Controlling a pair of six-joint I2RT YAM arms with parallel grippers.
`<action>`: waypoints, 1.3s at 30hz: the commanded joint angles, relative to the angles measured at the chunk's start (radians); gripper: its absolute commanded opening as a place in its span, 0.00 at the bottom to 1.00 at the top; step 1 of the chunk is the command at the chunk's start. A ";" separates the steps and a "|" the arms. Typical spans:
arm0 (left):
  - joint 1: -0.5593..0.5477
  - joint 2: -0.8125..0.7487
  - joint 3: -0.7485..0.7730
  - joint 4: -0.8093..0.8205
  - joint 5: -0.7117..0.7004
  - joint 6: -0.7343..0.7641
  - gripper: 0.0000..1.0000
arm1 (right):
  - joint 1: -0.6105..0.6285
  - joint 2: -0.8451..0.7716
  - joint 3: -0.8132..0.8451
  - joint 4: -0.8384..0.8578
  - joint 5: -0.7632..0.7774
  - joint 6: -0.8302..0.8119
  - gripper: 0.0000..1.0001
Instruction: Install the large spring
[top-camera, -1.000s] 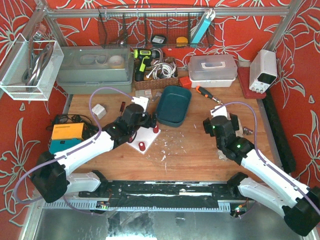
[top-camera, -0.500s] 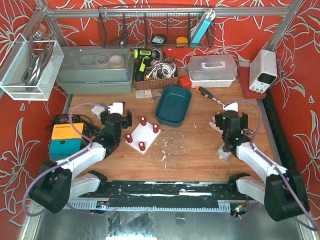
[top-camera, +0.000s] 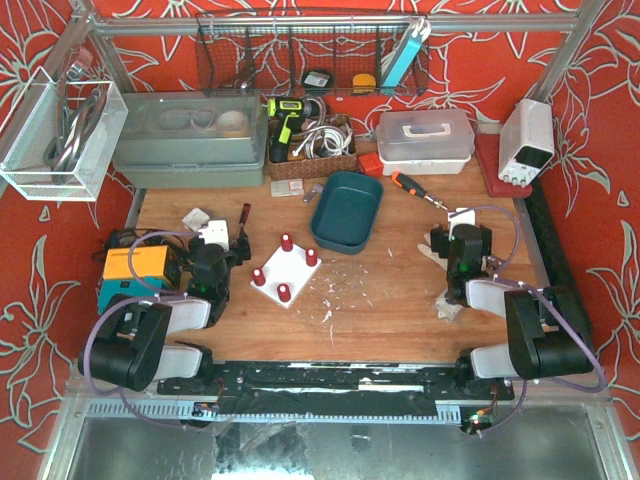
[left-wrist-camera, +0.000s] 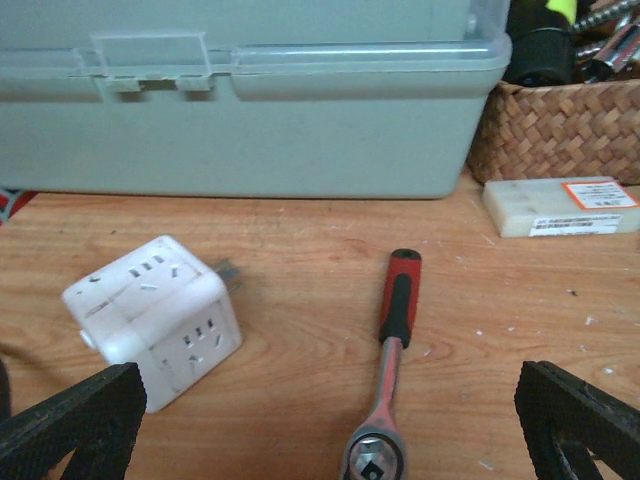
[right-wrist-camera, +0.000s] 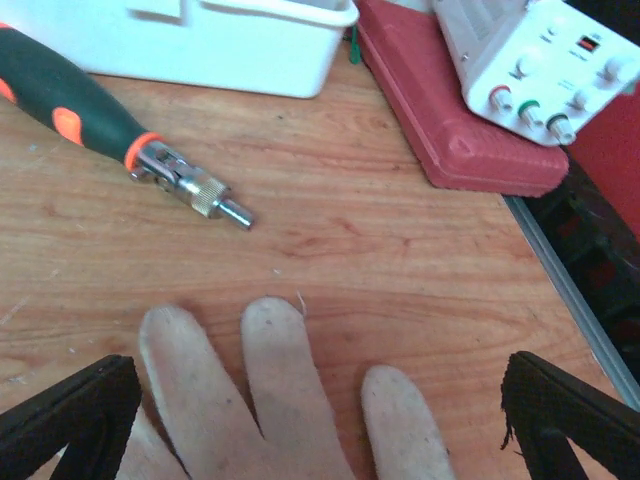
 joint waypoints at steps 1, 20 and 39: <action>0.010 0.040 -0.016 0.171 0.082 0.034 1.00 | -0.026 0.017 -0.078 0.183 -0.054 0.014 0.99; 0.013 0.127 -0.108 0.385 0.143 0.051 1.00 | -0.032 0.038 -0.102 0.249 -0.066 0.011 0.99; 0.019 0.131 -0.112 0.399 0.152 0.051 1.00 | -0.031 0.038 -0.102 0.252 -0.066 0.012 0.99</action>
